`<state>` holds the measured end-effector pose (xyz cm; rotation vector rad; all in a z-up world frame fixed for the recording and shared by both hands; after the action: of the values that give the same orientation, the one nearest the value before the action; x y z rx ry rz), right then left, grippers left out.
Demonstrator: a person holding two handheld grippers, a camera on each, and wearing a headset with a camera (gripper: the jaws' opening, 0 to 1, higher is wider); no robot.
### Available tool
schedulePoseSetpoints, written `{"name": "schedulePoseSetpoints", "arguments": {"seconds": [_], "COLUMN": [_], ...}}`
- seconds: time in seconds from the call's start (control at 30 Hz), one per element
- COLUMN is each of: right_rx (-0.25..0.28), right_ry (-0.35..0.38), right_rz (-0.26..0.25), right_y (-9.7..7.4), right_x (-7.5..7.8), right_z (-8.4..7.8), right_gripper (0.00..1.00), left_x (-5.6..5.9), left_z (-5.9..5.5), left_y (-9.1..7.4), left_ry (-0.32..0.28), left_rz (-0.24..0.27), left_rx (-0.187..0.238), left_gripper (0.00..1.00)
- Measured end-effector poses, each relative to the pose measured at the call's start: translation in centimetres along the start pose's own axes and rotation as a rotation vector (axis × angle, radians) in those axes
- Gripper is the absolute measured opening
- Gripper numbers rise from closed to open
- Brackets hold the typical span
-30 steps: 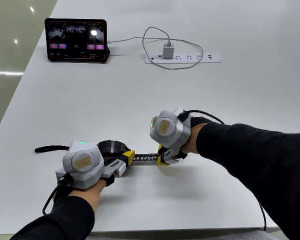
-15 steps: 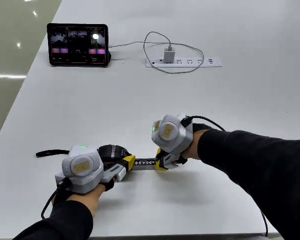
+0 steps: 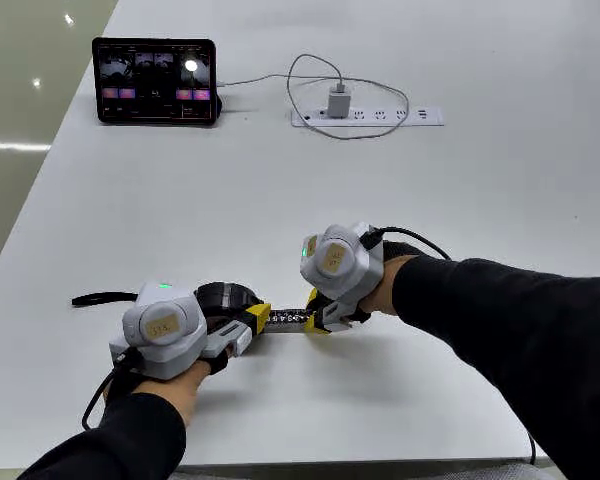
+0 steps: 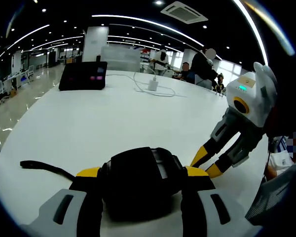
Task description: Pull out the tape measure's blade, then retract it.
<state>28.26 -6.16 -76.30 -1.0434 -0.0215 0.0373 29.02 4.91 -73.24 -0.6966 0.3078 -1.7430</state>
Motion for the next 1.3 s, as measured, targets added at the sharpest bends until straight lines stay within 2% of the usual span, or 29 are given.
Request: {"name": "schedulePoseSetpoints", "arguments": {"seconds": [0.27, 0.43, 0.5, 1.3], "right_rx": [0.002, 0.014, 0.015, 0.038], "right_ry": [0.002, 0.045, 0.023, 0.017], "right_rz": [-0.003, 0.009, 0.009, 0.000], "right_y": [0.2, 0.3, 0.4, 1.2], "right_x": [0.0, 0.1, -0.1, 0.1], "right_z": [0.4, 0.7, 0.8, 1.9], "right_gripper": [0.10, 0.10, 0.10, 0.10], "left_x": [0.0, 0.0, -0.1, 0.0], "left_z": [0.0, 0.0, 0.0, -0.1], "left_y": [0.0, 0.0, 0.1, 0.0], "left_ry": [-0.001, -0.003, -0.004, -0.010], "left_rz": [-0.001, -0.003, -0.004, -0.004], "left_rx": [0.000, 0.000, -0.001, 0.001], "left_gripper": [0.59, 0.59, 0.59, 0.59]}}
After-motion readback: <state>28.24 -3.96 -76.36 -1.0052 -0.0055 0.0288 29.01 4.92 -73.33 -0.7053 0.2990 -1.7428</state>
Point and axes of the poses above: the centre of the closed fingertips' face, and the gripper's own axes: y roughly forward along the fingers, x roughly to its right, z roughly out of its top, the point moved 2 cm from there along -y, roughly backward along the fingers, and after that the axes turned 8 degrees about -y, right-handed, at the moved point
